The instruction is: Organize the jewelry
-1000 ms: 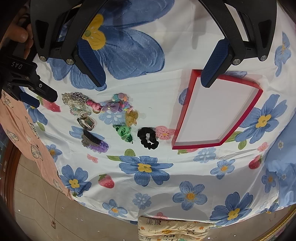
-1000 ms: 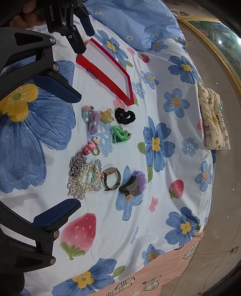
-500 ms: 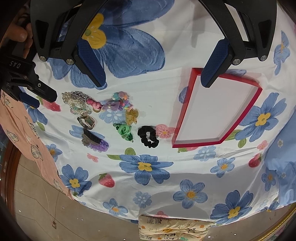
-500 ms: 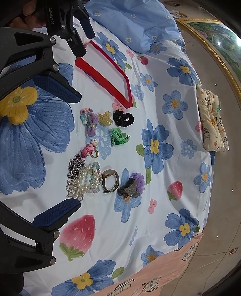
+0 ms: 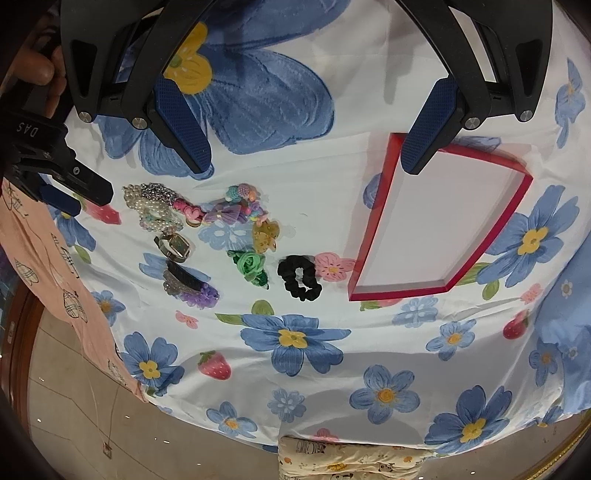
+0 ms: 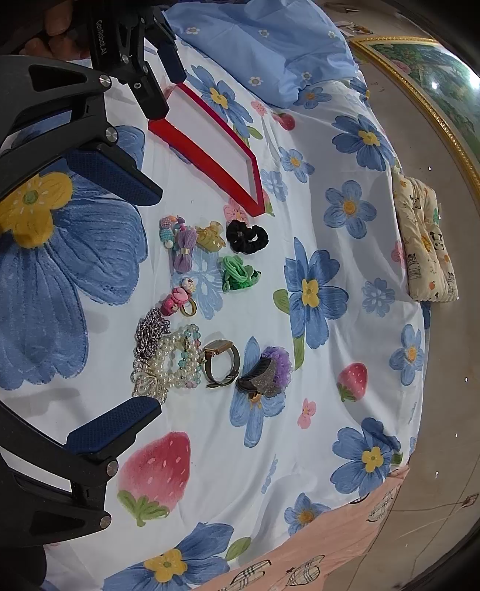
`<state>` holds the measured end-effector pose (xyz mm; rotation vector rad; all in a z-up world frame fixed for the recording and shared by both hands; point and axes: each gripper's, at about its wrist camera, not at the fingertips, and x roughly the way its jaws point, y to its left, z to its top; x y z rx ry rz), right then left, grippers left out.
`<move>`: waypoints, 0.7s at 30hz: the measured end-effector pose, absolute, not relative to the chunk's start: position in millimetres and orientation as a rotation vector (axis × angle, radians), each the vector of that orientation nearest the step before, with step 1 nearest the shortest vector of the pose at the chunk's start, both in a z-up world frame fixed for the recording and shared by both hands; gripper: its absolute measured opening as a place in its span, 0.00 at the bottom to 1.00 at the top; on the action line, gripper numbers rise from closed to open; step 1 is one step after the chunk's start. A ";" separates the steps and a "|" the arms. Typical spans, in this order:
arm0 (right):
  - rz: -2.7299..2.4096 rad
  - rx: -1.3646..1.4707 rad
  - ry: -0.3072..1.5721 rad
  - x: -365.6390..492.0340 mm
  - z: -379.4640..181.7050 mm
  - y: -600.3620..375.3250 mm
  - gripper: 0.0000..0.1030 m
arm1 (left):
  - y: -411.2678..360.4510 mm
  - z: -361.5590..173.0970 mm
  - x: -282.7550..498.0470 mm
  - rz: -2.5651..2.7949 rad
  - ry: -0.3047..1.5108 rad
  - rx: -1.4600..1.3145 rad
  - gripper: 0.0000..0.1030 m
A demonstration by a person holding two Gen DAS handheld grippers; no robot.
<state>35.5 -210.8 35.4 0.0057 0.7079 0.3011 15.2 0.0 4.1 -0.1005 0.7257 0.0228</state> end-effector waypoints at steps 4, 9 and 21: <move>0.303 0.011 0.715 39.0 34.9 -210.3 1.00 | 2.4 2.0 20.4 0.014 0.732 -0.113 1.00; 0.305 0.017 0.728 47.9 34.6 -210.8 1.00 | 5.5 1.9 26.9 0.000 0.731 -0.118 1.00; 0.347 0.049 0.758 79.6 34.9 -206.3 0.91 | 25.1 1.8 57.5 0.004 0.765 -0.137 1.00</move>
